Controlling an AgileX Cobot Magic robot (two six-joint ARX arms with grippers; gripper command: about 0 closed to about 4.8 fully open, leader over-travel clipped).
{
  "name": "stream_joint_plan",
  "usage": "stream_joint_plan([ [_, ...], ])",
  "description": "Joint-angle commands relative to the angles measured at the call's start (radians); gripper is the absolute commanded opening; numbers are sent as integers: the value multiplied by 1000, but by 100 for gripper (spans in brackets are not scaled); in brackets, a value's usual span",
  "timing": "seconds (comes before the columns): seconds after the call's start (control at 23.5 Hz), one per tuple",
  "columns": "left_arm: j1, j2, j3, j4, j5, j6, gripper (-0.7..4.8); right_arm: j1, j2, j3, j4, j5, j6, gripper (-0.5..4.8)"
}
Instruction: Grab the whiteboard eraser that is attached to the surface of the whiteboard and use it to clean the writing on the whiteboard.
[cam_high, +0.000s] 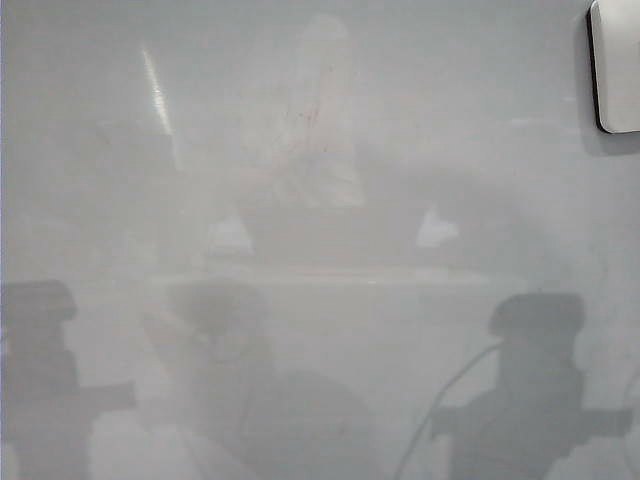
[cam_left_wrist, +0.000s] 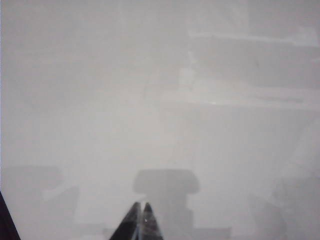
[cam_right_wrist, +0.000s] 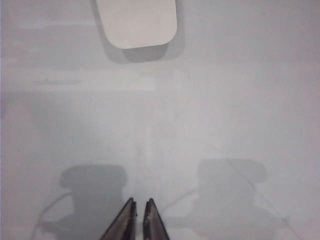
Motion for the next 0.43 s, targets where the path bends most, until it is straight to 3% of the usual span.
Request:
stream_joint_plan([
  [0.04,-1,0,5,17,1,-6,-5,0,-2,-4,6,1,0,41],
  [0.43,-1,0,5,17,1,-6,-5,0,-2,-4,6,1,0,41],
])
